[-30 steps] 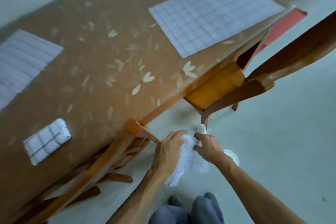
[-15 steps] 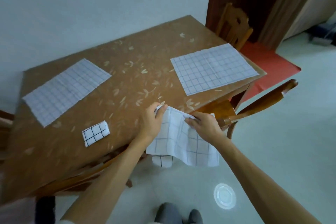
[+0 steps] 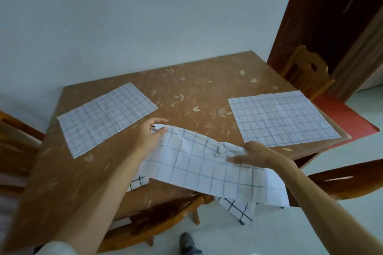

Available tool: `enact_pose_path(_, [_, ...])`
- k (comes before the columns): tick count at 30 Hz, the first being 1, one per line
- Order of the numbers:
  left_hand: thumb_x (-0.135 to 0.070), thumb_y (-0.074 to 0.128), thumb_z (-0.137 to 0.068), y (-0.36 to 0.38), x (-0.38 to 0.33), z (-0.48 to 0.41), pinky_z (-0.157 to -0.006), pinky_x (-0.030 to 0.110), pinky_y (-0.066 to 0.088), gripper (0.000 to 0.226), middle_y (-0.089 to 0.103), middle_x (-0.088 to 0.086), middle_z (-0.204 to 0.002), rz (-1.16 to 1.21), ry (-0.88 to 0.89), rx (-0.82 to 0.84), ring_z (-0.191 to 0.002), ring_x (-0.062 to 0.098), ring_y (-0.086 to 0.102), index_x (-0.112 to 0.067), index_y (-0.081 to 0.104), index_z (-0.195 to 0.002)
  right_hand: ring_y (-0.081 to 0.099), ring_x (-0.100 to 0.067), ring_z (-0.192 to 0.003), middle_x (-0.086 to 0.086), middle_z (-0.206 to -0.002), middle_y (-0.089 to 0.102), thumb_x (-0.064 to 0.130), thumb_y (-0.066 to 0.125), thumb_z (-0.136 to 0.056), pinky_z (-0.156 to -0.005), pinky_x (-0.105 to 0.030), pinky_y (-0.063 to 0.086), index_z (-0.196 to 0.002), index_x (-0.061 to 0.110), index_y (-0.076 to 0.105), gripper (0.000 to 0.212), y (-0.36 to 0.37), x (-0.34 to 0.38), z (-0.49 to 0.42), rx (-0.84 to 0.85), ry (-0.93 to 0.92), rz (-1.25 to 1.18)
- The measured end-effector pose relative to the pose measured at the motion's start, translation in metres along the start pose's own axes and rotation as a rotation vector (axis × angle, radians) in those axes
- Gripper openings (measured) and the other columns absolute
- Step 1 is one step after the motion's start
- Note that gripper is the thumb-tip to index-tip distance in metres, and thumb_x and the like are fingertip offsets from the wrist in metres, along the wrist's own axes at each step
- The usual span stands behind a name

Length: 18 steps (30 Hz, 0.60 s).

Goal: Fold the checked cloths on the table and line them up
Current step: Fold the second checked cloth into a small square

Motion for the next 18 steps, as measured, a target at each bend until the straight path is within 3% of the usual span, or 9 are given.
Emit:
enact_pose_path(3, [-0.01,0.07,-0.09,-0.025,0.03,-0.032,-0.09,0.023,0.039,0.017,0.067,0.004,-0.118,0.0,-0.072,-0.037,-0.115,0.02,0.057,-0.018,0.071,-0.105,0.056,-0.008,-0.07,0.007,-0.075,0.06,0.056,0.072,-0.079,-0.06,-0.023,0.039,-0.083,0.019,0.066,0.038,-0.014,0.019,-0.038,-0.063,-0.028,0.001])
enact_pose_path(6, [-0.006,0.071,-0.088,-0.049,0.053,-0.054,-0.091,0.033,0.047,0.018,0.069,0.009,-0.114,0.037,-0.156,-0.119,-0.112,0.026,0.059,-0.02,0.072,-0.1,0.049,-0.008,-0.063,0.0,-0.071,0.053,0.035,0.07,-0.088,-0.057,-0.016,0.035,-0.088,-0.002,0.063,0.038,-0.022,0.035,-0.069,-0.044,-0.085,0.024])
enact_pose_path(9, [-0.001,0.071,-0.086,-0.07,0.068,-0.067,-0.082,0.029,0.051,0.021,0.069,0.004,-0.103,0.053,-0.198,-0.16,-0.105,0.027,0.062,-0.019,0.071,-0.099,0.049,-0.009,-0.062,0.0,-0.07,0.054,0.02,0.066,-0.09,-0.058,-0.013,0.038,-0.09,-0.003,0.066,0.022,-0.026,0.034,-0.096,-0.006,-0.086,0.074])
enact_pose_path(12, [0.004,0.072,-0.084,-0.086,0.083,-0.079,-0.085,0.032,0.054,0.025,0.069,0.002,-0.1,0.044,-0.229,-0.166,-0.1,0.024,0.064,-0.015,0.071,-0.1,0.062,-0.015,-0.073,-0.002,-0.077,0.067,0.026,0.075,-0.081,-0.067,-0.03,0.048,-0.086,0.013,0.071,0.015,-0.036,0.018,-0.126,-0.036,-0.01,0.077])
enact_pose_path(15, [0.006,0.072,-0.084,-0.088,0.089,-0.088,-0.072,0.018,0.049,0.027,0.068,0.004,-0.1,0.012,-0.251,-0.159,-0.09,0.014,0.062,-0.008,0.071,-0.107,0.054,-0.013,-0.061,0.0,-0.064,0.058,0.025,0.082,-0.073,-0.055,-0.026,0.038,-0.073,0.011,0.067,0.021,-0.047,0.014,-0.149,-0.074,0.024,0.077])
enact_pose_path(18, [0.004,0.072,-0.084,-0.086,0.093,-0.099,-0.075,0.024,0.048,0.026,0.067,0.0,-0.099,-0.001,-0.277,-0.171,-0.089,0.013,0.061,-0.014,0.072,-0.104,0.05,-0.015,-0.06,-0.004,-0.066,0.057,0.028,0.084,-0.07,-0.054,-0.027,0.034,-0.075,0.006,0.066,0.029,-0.06,0.015,-0.175,-0.137,0.036,0.111])
Point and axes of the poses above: each hand's wrist, its own z-axis away from the middle knuckle, its own y-axis out of the palm, x = y × z, the point moved 7 cm from there along -z, towards the middle knuckle
